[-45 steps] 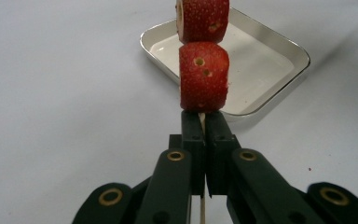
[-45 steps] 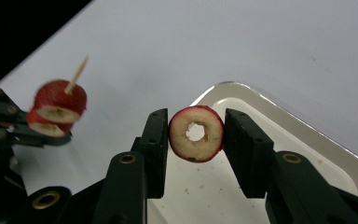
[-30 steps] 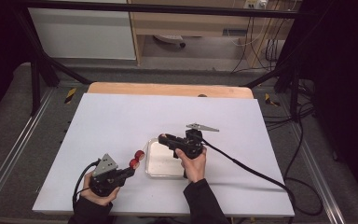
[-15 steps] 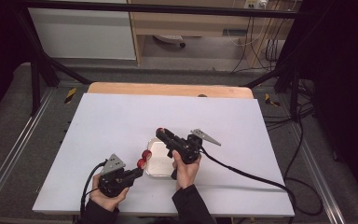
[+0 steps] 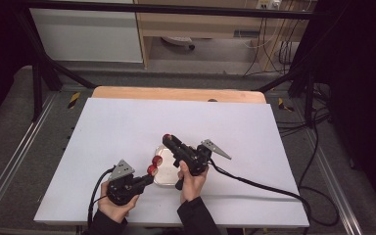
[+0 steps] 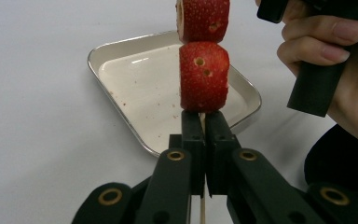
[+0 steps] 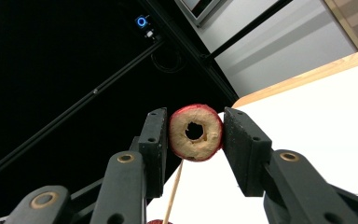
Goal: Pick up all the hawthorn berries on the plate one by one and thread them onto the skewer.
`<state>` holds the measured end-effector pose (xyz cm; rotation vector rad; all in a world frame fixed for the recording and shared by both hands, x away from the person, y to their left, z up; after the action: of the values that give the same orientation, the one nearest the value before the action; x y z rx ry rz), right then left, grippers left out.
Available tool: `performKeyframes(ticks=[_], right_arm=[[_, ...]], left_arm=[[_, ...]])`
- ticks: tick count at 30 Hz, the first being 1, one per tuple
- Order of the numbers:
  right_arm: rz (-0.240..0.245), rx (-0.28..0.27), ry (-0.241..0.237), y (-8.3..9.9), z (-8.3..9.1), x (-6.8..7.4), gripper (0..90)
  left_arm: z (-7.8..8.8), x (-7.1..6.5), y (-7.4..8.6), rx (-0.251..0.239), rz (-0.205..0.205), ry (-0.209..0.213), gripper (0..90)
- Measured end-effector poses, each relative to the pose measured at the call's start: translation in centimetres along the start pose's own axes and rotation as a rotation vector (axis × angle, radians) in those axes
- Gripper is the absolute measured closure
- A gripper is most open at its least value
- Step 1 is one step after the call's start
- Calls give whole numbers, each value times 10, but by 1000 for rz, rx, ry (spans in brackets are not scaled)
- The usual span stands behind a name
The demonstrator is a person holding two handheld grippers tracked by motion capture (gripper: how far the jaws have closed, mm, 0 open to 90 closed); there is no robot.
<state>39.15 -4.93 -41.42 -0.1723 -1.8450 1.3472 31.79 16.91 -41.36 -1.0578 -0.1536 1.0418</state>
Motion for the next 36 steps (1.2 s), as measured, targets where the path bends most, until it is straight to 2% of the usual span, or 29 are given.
performKeyframes(ticks=[24, 36], right_arm=[[0, 9, -8, 1, 0, 0, 616], [-1, 16, -13, 9, 0, 0, 617]], left_arm=[[0, 1, 0, -1, -3, -5, 878], [-1, 0, -1, -7, 34, -11, 878]])
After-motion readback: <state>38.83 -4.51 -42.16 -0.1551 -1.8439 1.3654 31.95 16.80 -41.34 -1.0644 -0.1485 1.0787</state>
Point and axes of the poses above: each handheld gripper's, and its own axes: z roughly backward along the jaws, y roughly out of its underside, x roughly to its left, the point moved 1 cm from there along -z, roughly forward along the jaws, and after that the axes turned 9 degrees about z, right-handed, at the moved point
